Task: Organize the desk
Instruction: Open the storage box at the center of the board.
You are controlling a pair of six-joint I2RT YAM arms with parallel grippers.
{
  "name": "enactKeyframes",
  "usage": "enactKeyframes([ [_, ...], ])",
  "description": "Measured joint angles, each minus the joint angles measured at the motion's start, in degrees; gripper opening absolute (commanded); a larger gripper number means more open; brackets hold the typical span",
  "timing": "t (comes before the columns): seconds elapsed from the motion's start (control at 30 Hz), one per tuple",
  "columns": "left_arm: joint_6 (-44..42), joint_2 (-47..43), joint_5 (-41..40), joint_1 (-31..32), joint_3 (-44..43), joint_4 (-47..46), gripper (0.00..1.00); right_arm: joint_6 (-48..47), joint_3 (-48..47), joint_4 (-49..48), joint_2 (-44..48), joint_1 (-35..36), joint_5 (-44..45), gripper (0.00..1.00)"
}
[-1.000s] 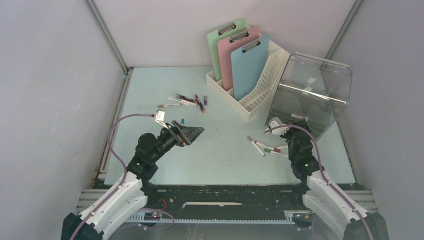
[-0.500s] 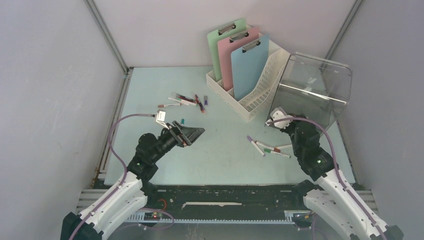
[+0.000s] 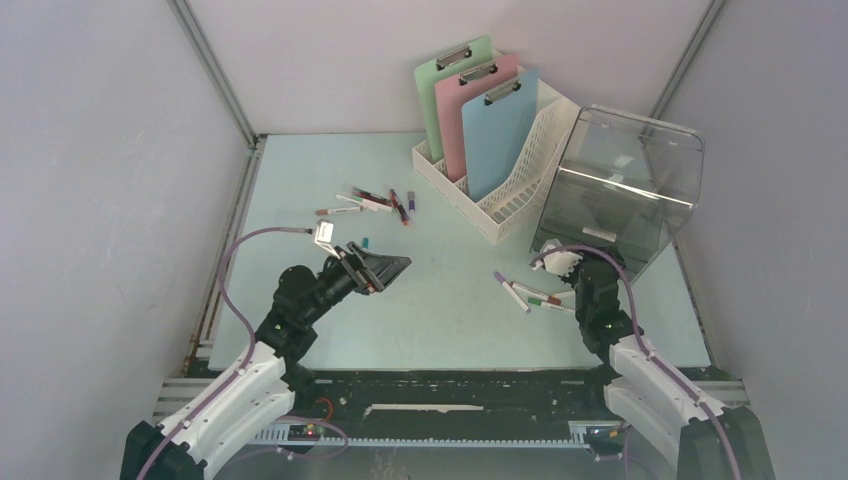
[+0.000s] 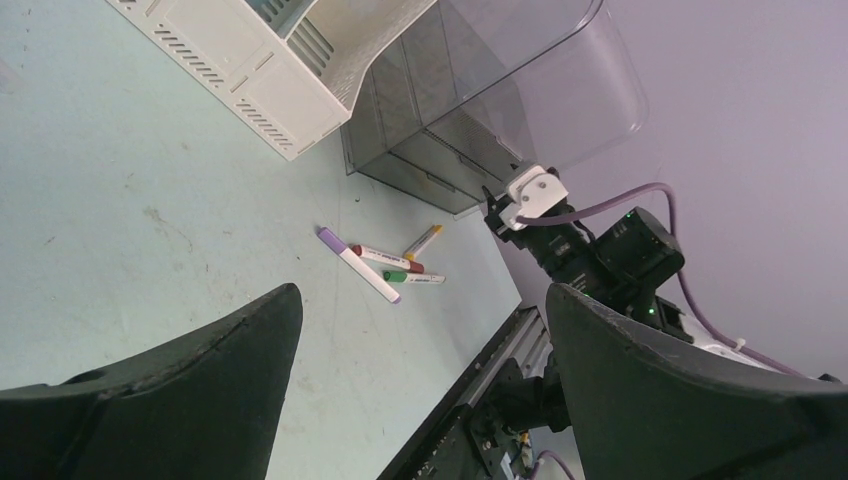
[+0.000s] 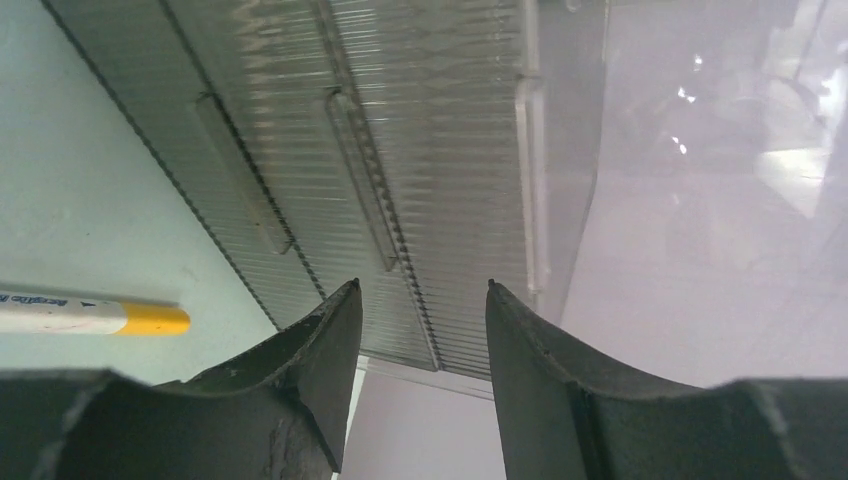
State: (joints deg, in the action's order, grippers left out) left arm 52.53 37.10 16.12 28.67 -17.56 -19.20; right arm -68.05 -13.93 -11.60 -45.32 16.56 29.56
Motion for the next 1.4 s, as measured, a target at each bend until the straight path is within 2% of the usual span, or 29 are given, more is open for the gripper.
enactKeyframes([
  [0.13,0.0,0.46,0.2,0.09,0.0,0.0,0.98,-3.78,3.91,-8.24,-2.12,-0.04,-0.96,0.56],
  [0.27,0.0,0.68,0.24,0.09,0.0,-0.02,0.98,-5.66,4.48,-12.55,-1.88,0.2,-1.86,0.56],
  [0.5,0.0,1.01,0.42,0.13,0.0,-0.07,0.98,-6.47,3.98,-9.38,6.4,4.66,-2.01,0.58],
  [0.7,0.02,2.54,0.66,0.48,0.0,-0.42,0.98,-6.62,3.5,-10.47,4.7,3.96,-1.84,0.58],
  [0.87,0.02,2.67,0.66,0.59,0.0,-0.63,0.98,-6.75,3.5,-13.14,-0.09,-0.11,-2.75,0.57],
  [0.97,0.02,2.67,0.66,0.63,0.0,-1.01,0.98,-7.02,3.52,-14.4,-2.69,-2.4,-3.37,0.49],
  [1.03,0.04,2.67,0.66,0.68,0.0,-1.2,0.98,-7.54,3.52,-16.17,-3.69,-3.21,-3.69,0.38],
  [1.13,0.02,2.67,0.66,0.7,0.0,-1.27,0.98,-8.02,3.52,-18.4,-3.87,-3.48,-3.74,0.14],
  [1.2,0.02,2.67,0.66,0.72,0.0,-1.27,0.98,-8.37,3.52,-19.85,-3.87,-3.67,-3.69,0.04],
  [1.27,0.04,2.67,0.66,0.74,0.0,-1.27,0.98,-8.61,3.61,-20.33,-3.82,-3.74,-3.78,0.0],
  [1.4,0.02,2.69,0.66,0.79,0.0,-1.27,0.98,-9.22,3.65,-19.91,-3.23,-3.72,-4.07,0.0],
])
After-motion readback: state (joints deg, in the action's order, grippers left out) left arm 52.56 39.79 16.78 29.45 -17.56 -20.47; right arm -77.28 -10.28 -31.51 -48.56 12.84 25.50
